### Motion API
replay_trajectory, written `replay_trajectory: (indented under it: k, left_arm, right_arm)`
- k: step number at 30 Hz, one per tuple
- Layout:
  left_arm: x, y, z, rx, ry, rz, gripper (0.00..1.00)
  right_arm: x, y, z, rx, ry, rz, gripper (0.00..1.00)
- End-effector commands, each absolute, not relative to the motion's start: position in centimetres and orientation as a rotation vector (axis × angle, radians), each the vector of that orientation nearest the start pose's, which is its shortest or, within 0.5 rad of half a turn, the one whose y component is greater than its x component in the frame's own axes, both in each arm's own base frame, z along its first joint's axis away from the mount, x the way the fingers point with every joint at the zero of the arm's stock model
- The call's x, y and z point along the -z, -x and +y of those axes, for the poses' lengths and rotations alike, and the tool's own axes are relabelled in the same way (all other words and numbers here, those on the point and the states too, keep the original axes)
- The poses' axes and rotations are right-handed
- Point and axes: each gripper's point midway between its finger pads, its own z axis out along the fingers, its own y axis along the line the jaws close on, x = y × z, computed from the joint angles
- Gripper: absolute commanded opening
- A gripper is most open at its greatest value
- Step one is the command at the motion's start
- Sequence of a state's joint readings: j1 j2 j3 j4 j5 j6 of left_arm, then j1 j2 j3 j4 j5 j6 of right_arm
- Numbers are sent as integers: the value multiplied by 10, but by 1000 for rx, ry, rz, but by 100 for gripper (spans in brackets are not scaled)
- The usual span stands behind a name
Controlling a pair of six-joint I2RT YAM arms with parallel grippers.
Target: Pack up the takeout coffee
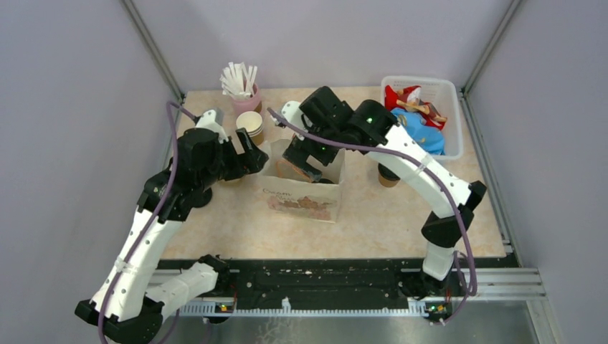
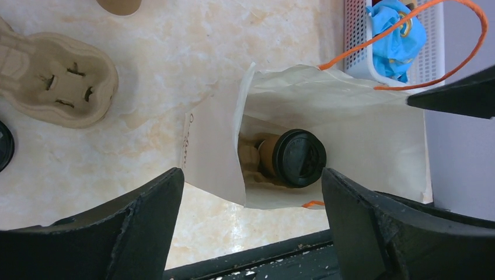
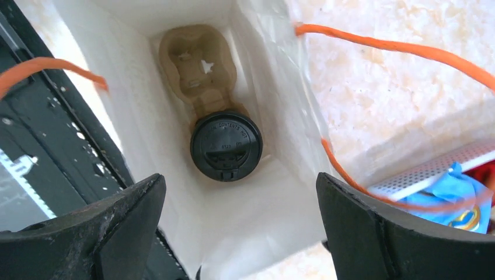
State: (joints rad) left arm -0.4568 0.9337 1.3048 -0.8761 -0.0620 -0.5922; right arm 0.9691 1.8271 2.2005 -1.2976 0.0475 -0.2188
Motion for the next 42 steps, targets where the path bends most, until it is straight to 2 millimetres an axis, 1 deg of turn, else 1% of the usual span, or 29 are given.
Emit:
replay_trajectory:
  k: [1,4,6,8,10,11,12,13,14,16,17,18,20,22,24,25,26,28,29,30,31,34,37,42]
  left_arm:
    - [-330,-237,-136,633,206,2093,93]
    - [-334,-232,-127,605,264,2096,90]
    - [-331,-226,-115,549,306,2118,88]
    - [-323,-219,-98,447,372,2159,86]
    - [-313,-211,-82,352,423,2194,84]
    - [-307,-208,-76,311,442,2211,83]
    - [-301,-207,-72,284,453,2224,80]
    - [-293,-206,-71,267,454,2243,76]
    - [-284,-206,-71,252,465,2265,72]
    - [-261,-207,-74,246,473,2312,70]
    - [-247,-209,-78,256,465,2346,70]
    - [-239,-211,-82,282,457,2364,69]
    - [-225,-216,-93,352,437,2406,65]
    - [-210,-222,-95,369,444,2434,55]
    - [-199,-226,-100,400,426,2470,48]
    - [-196,-229,-102,401,419,2483,47]
    - [-193,-230,-100,381,427,2498,47]
    - [-185,-234,-95,347,431,2515,42]
    - [-179,-236,-94,352,435,2523,38]
    - [-174,-236,-97,383,434,2531,36]
    - [-168,-237,-100,411,427,2541,35]
    - [-151,-237,-103,429,433,2568,34]
    - [-141,-241,-111,490,423,2575,34]
    - [-121,-245,-117,498,423,2645,34]
  right_arm:
    - [-359,-229,306,-325,1151,2054,99]
    - [-403,-226,289,-374,954,2013,99]
    - [-428,-222,270,-402,777,1998,99]
    - [-438,-216,246,-411,614,2010,99]
    - [-435,-204,218,-427,466,2036,99]
    - [-423,-199,208,-427,412,2065,99]
    - [-410,-193,201,-442,377,2094,99]
    - [-380,-186,198,-434,367,2165,99]
    - [-361,-179,193,-453,311,2216,99]
    - [-322,-164,186,-479,238,2324,99]
    - [-304,-155,187,-514,227,2376,99]
    - [-284,-148,190,-547,217,2425,99]
    - [-250,-134,199,-634,193,2500,98]
    - [-226,-130,216,-764,152,2513,95]
    - [-199,-127,226,-851,64,2543,91]
    - [-186,-126,230,-887,13,2561,88]
    - [-176,-126,234,-932,-44,2570,85]
    - [-158,-125,242,-1022,-163,2579,72]
    - [-150,-125,246,-1065,-225,2581,67]
    - [-143,-125,251,-1110,-269,2579,63]
    - [-132,-124,254,-1142,-331,2589,57]
    - [-115,-126,261,-1193,-394,2586,56]
    - [-101,-133,265,-1167,-428,2596,55]
    - [-87,-146,276,-1153,-499,2610,53]
